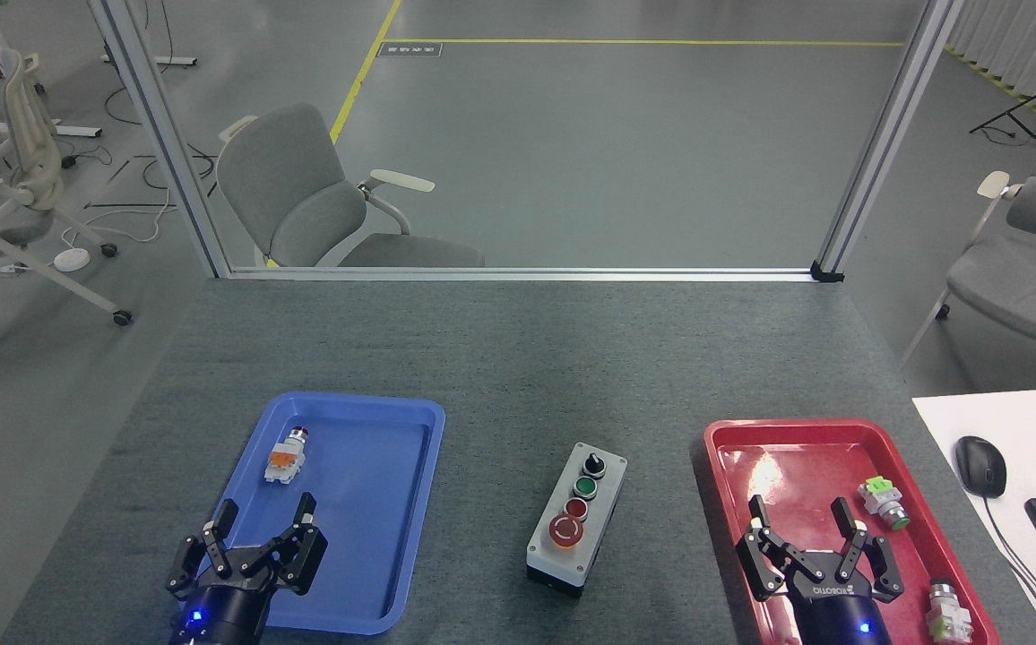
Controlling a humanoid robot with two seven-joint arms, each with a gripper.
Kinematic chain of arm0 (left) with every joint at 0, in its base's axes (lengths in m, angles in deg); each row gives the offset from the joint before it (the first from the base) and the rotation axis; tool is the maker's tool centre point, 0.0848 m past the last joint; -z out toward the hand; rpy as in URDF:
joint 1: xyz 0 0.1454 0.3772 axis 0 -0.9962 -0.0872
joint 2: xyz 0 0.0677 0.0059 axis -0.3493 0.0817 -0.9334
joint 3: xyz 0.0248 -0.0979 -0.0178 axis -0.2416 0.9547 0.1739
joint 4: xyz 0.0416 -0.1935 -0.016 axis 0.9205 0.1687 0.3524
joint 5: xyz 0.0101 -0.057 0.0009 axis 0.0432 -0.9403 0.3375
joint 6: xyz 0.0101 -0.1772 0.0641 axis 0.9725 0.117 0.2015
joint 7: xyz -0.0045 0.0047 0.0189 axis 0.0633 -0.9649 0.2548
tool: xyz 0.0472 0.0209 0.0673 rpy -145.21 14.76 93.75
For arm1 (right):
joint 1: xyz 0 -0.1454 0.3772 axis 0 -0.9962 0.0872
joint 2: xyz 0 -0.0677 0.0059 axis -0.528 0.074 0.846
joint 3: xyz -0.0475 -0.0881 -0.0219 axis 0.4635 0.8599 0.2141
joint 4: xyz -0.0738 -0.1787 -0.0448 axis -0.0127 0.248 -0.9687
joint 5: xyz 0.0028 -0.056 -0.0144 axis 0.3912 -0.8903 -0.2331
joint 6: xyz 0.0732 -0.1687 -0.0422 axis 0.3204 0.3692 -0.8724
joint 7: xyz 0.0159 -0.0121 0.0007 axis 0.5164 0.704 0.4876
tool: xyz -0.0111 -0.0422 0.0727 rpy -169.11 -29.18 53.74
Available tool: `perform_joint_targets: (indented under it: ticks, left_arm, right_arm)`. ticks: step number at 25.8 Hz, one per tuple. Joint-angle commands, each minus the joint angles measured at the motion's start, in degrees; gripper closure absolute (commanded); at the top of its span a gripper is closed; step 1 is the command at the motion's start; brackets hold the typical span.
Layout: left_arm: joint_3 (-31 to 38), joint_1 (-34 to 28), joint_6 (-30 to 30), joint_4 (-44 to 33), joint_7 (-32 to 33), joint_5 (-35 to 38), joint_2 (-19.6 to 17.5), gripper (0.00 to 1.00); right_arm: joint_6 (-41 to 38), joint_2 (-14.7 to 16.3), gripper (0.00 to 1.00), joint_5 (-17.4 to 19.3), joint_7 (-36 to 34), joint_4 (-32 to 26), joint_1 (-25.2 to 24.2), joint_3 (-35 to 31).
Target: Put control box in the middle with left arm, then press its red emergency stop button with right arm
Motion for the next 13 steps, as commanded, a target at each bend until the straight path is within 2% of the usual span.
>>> perform_joint_targets:
  ticks: [1,6,13]
  left_arm:
    - [0.0,0.0,0.0,0.2,-0.2,-0.1,0.2,0.01]
    - [0.0,0.1,0.0,0.3,-0.3,-0.1,0.2,0.01]
    - [0.0,0.1,0.0,0.2,-0.3,-0.1,0.2,0.01]
  right_arm:
    - [1.0,0.5,0.01,0.0,0.3,0.2,-0.3,0.2]
    - [10.9,1.6,0.01,0.0,0.2,0.0,0.3,5.3]
    - [11.2,1.6,0.01,0.0,0.2,-0.3,-0.6,7.6]
